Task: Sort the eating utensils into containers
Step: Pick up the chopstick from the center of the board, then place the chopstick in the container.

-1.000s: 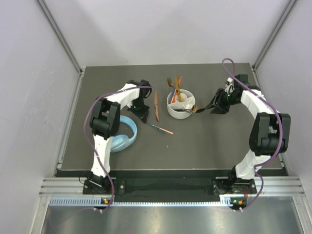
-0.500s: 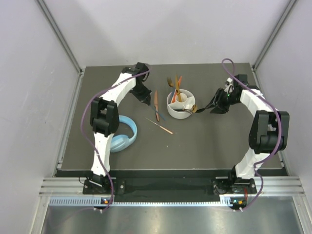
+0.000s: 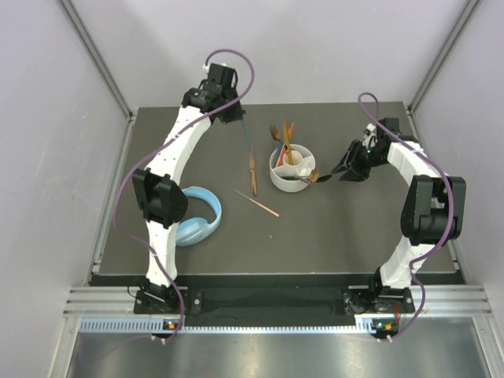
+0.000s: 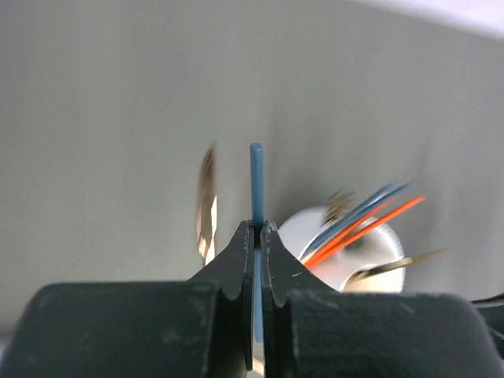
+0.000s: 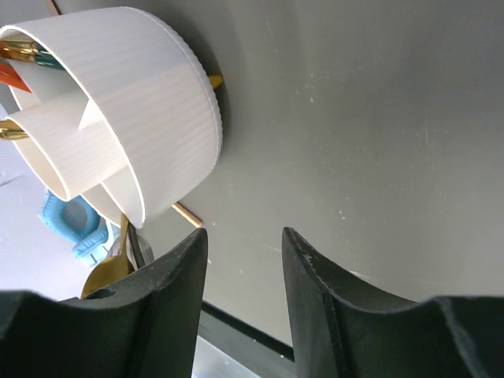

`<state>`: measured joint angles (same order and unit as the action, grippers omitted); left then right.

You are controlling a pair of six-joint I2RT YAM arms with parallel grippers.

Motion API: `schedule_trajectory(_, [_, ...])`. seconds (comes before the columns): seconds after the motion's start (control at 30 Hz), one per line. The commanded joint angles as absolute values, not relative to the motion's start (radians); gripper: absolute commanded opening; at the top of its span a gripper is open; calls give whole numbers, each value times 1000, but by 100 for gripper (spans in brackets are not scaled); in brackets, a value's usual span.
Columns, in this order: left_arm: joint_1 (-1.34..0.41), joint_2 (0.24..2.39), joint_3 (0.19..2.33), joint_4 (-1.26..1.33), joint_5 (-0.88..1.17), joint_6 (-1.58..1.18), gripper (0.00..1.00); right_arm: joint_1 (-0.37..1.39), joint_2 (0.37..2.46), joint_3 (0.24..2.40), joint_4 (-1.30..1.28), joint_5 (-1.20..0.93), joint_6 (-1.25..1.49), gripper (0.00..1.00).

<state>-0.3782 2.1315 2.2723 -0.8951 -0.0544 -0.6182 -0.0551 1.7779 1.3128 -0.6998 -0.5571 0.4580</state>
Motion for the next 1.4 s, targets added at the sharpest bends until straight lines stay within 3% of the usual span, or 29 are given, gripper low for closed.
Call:
schedule_trajectory(0.0, [-394,2143,2367,-674,-54,-425,0,-60,1779,1353,-707,-555,463,43])
schedule_trajectory(0.47, [-535,2312,2405,-538,32,-334,0,-58,1770,1347,-738,-551,449,43])
schedule_trajectory(1.17, [-583,2237,2206,-566,-5,-304,0,-60,1775,1310,-715,-572,457,43])
schedule_trajectory(1.37, [-584,2212,2191,-566,-17,-308,31,-60,1767,1296,-699,-574,462,43])
